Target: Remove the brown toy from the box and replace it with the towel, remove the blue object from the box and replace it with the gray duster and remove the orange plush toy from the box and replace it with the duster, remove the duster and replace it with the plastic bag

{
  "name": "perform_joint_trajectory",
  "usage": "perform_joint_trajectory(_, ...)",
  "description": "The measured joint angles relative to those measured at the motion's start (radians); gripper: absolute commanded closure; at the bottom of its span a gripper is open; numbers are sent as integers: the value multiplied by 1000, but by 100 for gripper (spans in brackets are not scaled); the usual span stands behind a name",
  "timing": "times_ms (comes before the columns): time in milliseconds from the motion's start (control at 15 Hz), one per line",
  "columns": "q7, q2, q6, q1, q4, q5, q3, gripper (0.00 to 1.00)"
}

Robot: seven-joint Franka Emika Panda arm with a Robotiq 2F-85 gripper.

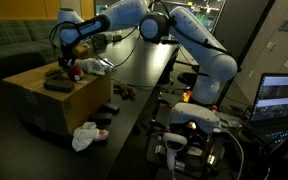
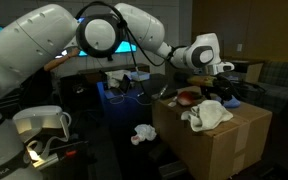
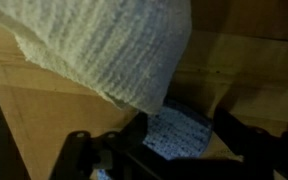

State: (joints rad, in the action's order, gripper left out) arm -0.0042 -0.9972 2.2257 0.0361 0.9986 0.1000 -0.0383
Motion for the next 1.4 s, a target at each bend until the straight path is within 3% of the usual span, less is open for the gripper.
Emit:
perform_joint_trajectory(400, -19, 2, -8, -1, -12, 0, -1, 98)
perform_joint_trajectory(1000, -92, 20, -50, -6, -13, 0, 9, 97)
perform_joint_trajectory(1400, -126, 118, -83, -5, 14, 0, 29, 97)
